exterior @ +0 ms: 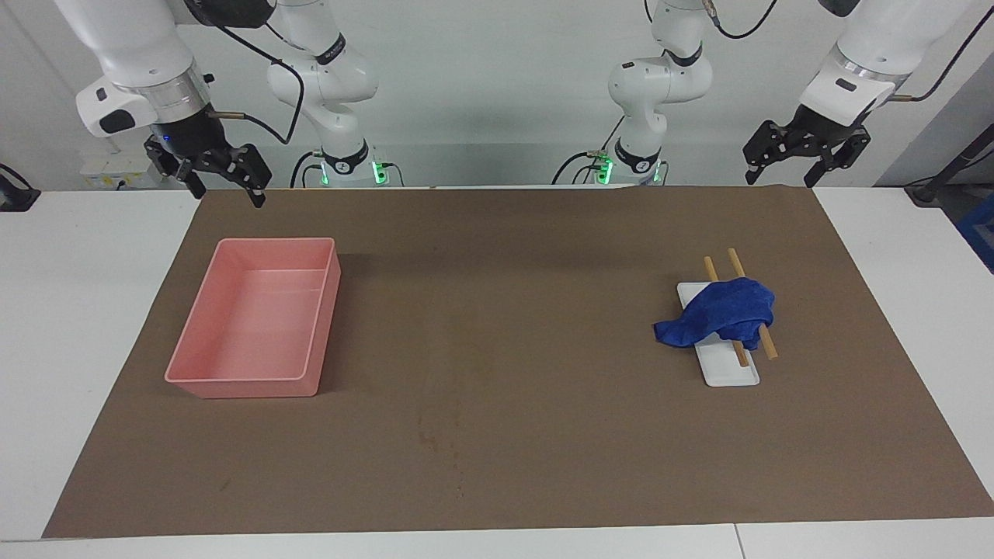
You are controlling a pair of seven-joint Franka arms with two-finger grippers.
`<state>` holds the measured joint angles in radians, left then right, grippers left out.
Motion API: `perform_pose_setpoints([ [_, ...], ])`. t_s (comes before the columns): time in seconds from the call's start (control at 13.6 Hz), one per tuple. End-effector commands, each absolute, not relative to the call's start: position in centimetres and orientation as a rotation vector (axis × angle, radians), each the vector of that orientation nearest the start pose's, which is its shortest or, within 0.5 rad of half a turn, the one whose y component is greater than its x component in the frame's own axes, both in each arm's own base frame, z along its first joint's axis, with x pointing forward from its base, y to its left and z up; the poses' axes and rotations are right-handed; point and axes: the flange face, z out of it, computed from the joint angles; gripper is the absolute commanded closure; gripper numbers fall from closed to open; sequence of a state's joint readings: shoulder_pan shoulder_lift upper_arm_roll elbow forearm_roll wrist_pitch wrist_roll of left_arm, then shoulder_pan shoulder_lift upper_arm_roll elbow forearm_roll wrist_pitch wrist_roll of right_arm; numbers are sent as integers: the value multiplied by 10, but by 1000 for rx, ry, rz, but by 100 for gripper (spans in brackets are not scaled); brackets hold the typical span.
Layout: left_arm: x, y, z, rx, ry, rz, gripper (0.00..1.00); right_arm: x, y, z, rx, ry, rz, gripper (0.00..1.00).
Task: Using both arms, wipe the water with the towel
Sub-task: 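Grasp the blue towel on the white tray with the left gripper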
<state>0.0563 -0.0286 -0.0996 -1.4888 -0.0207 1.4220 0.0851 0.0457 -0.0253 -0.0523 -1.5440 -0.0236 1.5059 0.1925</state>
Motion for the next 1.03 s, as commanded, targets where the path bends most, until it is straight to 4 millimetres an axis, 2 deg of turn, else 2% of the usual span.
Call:
perform_pose_setpoints([
  [0.0,531,-26,670,-3153,222,33,0,550,-9,639,-3130,313,12,0],
  [0.22,530,-29,670,-3153,218,38,0,558,-6,636,-3126,305,3,0],
  [0.51,526,-30,653,-3139,208,3,0,553,-2,630,-3128,272,27,0],
  [0.66,526,-29,637,-3133,199,-95,0,551,-1,632,-3130,269,29,0],
  [0.95,540,-18,583,-3052,203,-210,0,550,0,630,-3130,269,34,0],
])
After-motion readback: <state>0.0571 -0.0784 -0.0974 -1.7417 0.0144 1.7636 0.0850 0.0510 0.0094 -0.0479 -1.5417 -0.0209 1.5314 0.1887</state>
